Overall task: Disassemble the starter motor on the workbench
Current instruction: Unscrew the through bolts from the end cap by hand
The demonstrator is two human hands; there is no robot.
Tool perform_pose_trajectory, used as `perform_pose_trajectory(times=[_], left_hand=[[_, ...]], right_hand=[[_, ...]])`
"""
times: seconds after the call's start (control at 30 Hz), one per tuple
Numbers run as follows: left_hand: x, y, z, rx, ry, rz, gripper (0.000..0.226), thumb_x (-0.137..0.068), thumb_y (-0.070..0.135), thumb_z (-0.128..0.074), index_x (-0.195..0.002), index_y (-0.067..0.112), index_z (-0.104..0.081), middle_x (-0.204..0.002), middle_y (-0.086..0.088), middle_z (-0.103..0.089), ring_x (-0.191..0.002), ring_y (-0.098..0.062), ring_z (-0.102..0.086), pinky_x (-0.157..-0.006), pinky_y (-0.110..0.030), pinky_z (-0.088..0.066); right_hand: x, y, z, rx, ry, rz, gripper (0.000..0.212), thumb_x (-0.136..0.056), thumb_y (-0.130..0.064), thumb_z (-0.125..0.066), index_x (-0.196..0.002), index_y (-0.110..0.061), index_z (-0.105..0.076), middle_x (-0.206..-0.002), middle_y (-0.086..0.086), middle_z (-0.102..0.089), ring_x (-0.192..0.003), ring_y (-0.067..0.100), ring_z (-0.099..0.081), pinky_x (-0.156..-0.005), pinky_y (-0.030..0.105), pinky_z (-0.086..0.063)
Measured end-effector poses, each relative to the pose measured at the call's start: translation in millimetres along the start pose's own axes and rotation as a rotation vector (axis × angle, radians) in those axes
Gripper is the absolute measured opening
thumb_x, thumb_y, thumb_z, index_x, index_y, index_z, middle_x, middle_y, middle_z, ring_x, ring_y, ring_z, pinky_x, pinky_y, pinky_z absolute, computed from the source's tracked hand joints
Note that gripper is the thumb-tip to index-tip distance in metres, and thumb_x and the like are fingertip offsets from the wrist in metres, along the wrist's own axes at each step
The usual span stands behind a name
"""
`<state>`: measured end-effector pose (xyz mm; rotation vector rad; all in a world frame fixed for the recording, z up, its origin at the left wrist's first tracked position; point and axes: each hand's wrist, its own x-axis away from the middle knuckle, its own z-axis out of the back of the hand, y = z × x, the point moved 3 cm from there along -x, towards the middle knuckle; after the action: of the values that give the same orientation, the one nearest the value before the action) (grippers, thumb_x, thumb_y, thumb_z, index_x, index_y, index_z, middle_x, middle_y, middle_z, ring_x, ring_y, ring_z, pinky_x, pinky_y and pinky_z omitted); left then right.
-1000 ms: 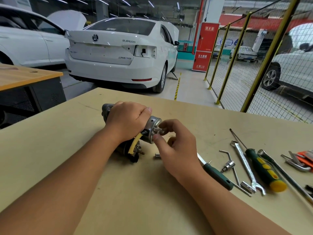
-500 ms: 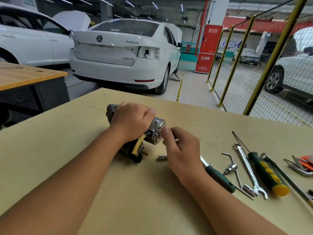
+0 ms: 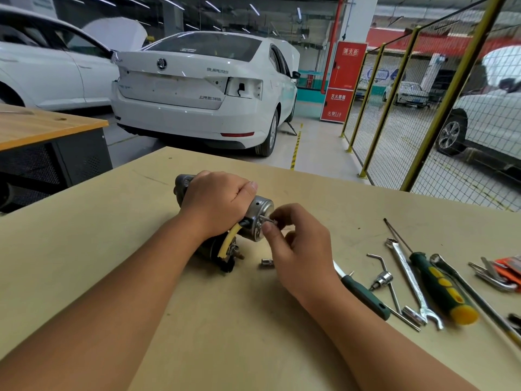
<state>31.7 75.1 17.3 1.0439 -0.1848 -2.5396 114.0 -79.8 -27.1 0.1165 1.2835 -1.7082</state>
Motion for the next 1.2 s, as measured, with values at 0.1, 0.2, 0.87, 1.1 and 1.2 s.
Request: perform_pose_trajectory(times=[0.1, 0.2, 0.87, 1.1, 1.2], left_hand=[[0.5, 0.4, -0.1, 0.001, 0.003, -0.003, 0.056, -0.098, 0.049, -0.029, -0.079, 0.019, -0.072, -0.066, 0.003, -0.062, -0.068, -0.022, -0.057, -0.072, -0.035, -0.026], [0.3, 0.6, 0.1, -0.007, 0.0, -0.004, 0.057, -0.098, 0.049, -0.029, -0.079, 0.017, -0.072, -0.067, 0.002, -0.063, -0.069, -0.024, -0.057, -0.072, -0.035, -0.026], [0.6, 1.0, 0.1, -0.006, -0.01, -0.004, 0.057, -0.098, 0.049, -0.028, -0.078, 0.018, -0.071, -0.063, 0.004, -0.059, -0.067, -0.02, -0.056, -0.072, -0.035, -0.026], [0.2, 0.4, -0.7, -0.003, -0.004, 0.002, 0.056, -0.098, 0.049, -0.028, -0.078, 0.019, -0.071, -0.064, 0.004, -0.06, -0.067, -0.017, -0.055, -0.072, -0.034, -0.024], [-0.1, 0.0, -0.9, -0.002, -0.008, 0.002, 0.057, -0.098, 0.049, -0.028, -0.078, 0.019, -0.071, -0.064, 0.004, -0.06, -0.066, -0.016, -0.054, -0.073, -0.034, -0.026]], right_hand=[[2.1, -5.0, 0.3, -0.012, 0.005, 0.032, 0.013, -0.091, -0.045, -0.063, -0.097, -0.038, -0.055, -0.089, -0.019, -0.061, -0.075, 0.005, -0.059, -0.062, 0.019, -0.04], [1.4, -2.1, -1.4, 0.026, 0.006, 0.013, 0.029, -0.099, -0.051, -0.047, -0.079, -0.031, -0.053, -0.071, -0.011, -0.057, -0.065, 0.007, -0.053, -0.057, 0.028, -0.038], [-1.1, 0.9, 3.5, -0.067, 0.072, -0.005, 0.014, -0.091, -0.049, -0.063, -0.088, -0.035, -0.062, -0.083, -0.016, -0.064, -0.071, 0.008, -0.06, -0.06, 0.031, -0.048], [-2.9, 3.7, 4.3, -0.029, 0.076, -0.019, 0.035, -0.101, -0.035, -0.057, -0.07, -0.018, -0.058, -0.061, -0.003, -0.054, -0.059, 0.016, -0.049, -0.055, 0.036, -0.04], [-3.5, 1.7, 4.4, 0.011, 0.078, 0.018, 0.03, -0.1, -0.031, -0.059, -0.074, -0.018, -0.059, -0.062, -0.007, -0.053, -0.06, 0.013, -0.048, -0.054, 0.031, -0.037]])
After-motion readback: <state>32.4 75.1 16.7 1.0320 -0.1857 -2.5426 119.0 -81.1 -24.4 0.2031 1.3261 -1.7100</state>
